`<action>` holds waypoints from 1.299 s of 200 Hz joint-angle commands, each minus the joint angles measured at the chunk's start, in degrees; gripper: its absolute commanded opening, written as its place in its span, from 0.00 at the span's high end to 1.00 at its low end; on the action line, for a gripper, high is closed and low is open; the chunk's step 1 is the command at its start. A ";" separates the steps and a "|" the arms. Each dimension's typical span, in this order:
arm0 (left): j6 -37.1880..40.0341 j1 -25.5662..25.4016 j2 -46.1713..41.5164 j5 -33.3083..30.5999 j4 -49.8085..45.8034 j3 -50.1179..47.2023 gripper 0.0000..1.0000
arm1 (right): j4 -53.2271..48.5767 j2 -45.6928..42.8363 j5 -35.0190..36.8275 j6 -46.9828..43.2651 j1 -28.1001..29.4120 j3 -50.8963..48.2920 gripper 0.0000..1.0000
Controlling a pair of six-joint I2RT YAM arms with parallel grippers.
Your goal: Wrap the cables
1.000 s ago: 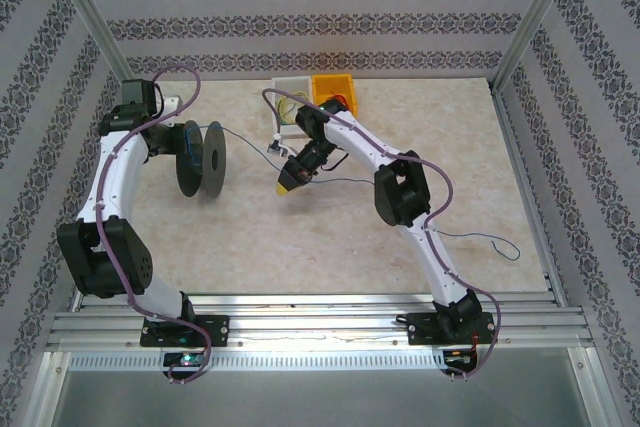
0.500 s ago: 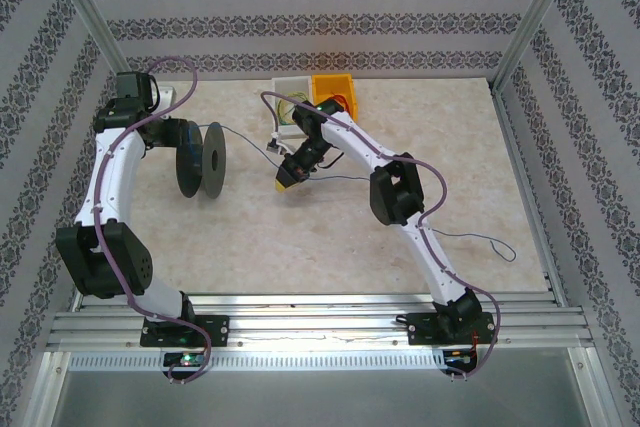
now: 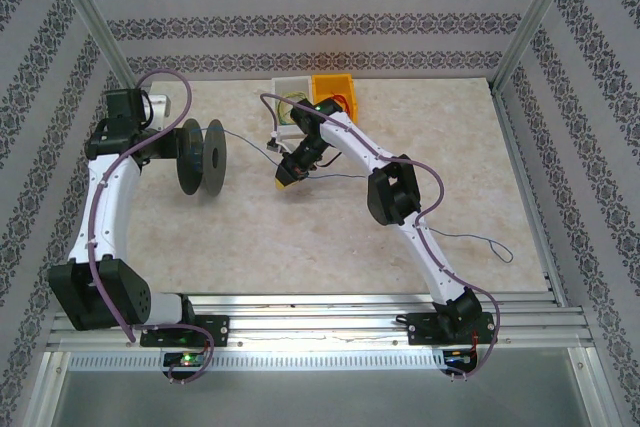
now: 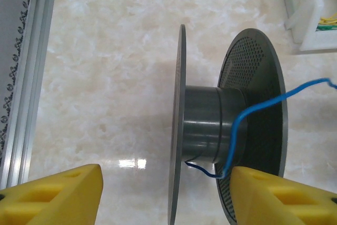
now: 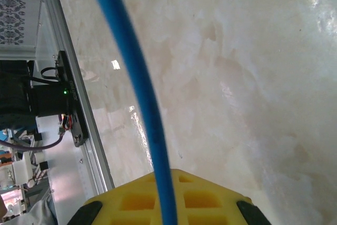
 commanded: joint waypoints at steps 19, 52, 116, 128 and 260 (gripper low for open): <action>0.13 0.64 -1.43 7.16 4.06 -2.38 0.30 | -0.41 1.47 1.01 0.97 0.37 1.96 1.00; 0.35 0.62 -0.04 9.71 6.03 -5.22 0.30 | -0.21 1.90 1.03 1.74 0.39 3.23 1.00; 0.01 0.55 8.24 3.42 12.86 -4.98 0.35 | 1.16 3.48 -0.30 3.49 -0.23 5.20 1.00; -0.08 0.49 9.77 3.67 15.73 -4.96 0.35 | 1.14 3.81 -0.76 3.67 -0.45 5.80 1.00; 1.31 -2.07 23.49 11.73 36.41 -1.49 0.86 | 4.56 4.66 -3.47 7.41 -3.03 8.00 1.00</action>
